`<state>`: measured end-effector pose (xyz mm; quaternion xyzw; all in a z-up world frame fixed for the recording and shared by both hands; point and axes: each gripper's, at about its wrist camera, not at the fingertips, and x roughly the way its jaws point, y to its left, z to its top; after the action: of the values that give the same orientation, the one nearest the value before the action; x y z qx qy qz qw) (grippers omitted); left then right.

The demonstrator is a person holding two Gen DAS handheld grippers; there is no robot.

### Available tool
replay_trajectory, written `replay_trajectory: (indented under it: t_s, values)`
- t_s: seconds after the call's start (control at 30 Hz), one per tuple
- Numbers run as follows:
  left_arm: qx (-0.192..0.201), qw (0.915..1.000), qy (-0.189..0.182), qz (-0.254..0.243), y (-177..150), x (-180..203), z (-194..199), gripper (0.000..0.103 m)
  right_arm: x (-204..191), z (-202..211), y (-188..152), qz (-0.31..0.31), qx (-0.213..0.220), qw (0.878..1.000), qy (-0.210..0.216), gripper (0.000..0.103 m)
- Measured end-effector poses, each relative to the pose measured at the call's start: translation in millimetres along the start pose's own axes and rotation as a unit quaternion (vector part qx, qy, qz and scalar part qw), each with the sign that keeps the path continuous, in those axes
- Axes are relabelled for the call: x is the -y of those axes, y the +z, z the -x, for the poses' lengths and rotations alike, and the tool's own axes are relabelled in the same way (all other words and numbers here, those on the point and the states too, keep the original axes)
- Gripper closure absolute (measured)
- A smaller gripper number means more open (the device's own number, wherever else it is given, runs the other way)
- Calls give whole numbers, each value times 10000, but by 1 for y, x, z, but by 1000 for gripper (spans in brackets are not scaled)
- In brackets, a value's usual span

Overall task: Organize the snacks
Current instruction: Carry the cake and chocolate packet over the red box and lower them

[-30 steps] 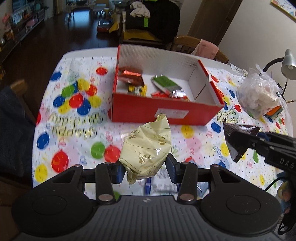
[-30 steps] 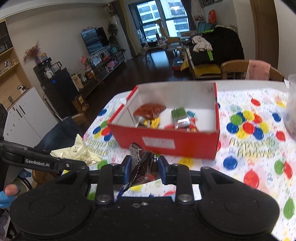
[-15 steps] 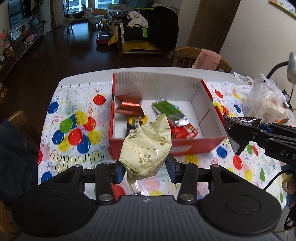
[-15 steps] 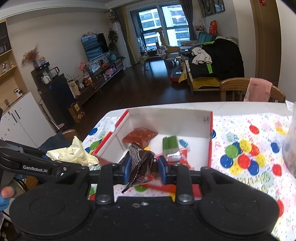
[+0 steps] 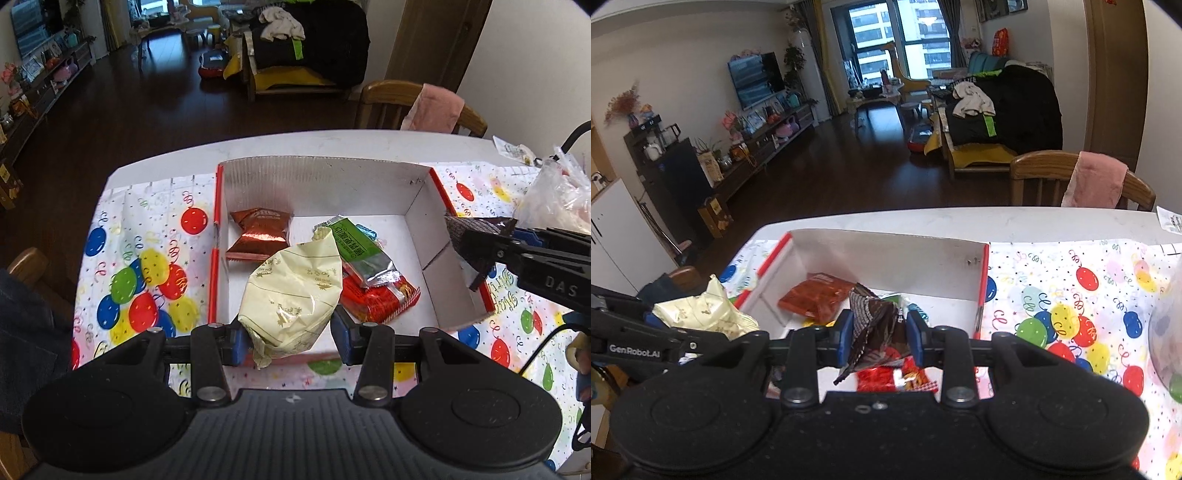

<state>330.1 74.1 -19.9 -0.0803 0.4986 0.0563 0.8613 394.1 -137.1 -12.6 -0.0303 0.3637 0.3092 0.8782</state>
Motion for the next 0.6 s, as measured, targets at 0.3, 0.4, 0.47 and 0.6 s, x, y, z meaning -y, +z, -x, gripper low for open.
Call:
replay_trajectory:
  t_s: [0.3, 0.4, 0.47, 0.6]
  values:
    - [-382, 9988, 239, 191, 32, -6, -45, 59, 7, -54, 14, 256, -358, 9989, -157, 73]
    - [-610, 9973, 376, 132, 39, -5, -62, 59, 10, -74, 18, 348, -552, 9976, -227, 73]
    - [-712, 9964, 441, 130, 42, -5, -72, 59, 11, -85, 20, 384, -652, 9968, -266, 73]
    - [-906, 9945, 525, 64, 47, -2, -89, 59, 8, -104, 21, 600, -774, 9944, -392, 73]
